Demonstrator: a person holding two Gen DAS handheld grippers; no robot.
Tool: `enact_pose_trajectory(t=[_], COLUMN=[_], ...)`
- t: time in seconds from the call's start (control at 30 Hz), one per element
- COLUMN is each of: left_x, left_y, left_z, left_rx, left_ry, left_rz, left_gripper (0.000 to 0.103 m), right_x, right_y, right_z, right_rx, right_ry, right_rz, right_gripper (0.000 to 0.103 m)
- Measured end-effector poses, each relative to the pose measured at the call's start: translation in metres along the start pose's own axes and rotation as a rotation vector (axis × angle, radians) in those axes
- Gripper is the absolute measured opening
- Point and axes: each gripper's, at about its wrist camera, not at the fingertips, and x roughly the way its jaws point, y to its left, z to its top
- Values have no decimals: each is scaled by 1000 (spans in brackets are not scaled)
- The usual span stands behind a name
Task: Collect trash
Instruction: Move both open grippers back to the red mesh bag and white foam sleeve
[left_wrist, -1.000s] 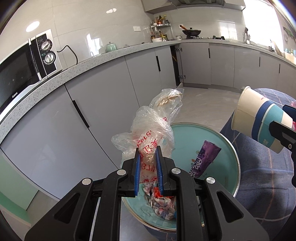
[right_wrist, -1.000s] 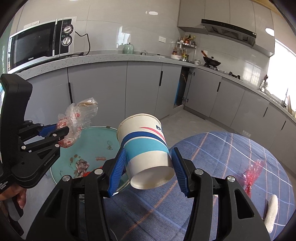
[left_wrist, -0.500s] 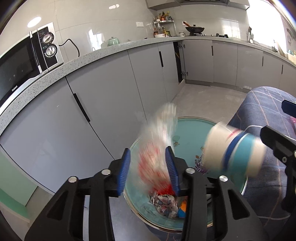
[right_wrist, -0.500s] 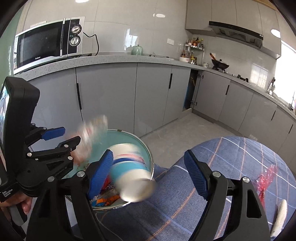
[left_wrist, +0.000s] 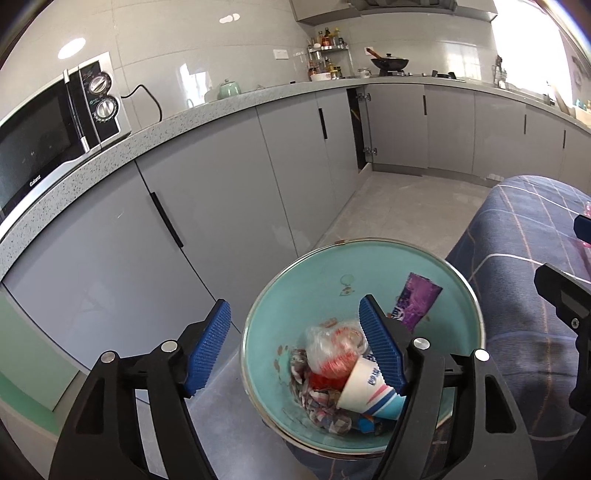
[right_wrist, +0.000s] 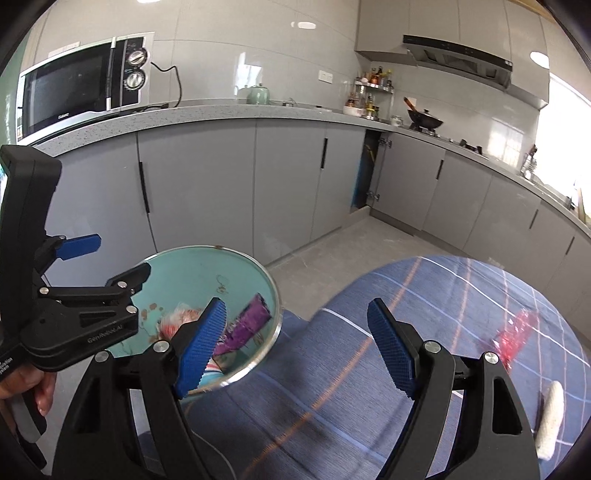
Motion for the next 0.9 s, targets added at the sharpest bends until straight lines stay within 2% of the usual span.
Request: enact_pose_trajectory(t=[0.23, 0.9], left_x=[-12, -25], left_y=[-23, -50], left_z=[2, 7], left_rx=[36, 88], left_ry=[-17, -38], left_rz=[-21, -36], left_gripper=[75, 78], right_x=[-10, -27], right_y=[-18, -46], right_z=[-6, -18], right_rx=[26, 70], right_ry=[5, 5], right_rz=[-36, -83], right_gripper=[78, 78])
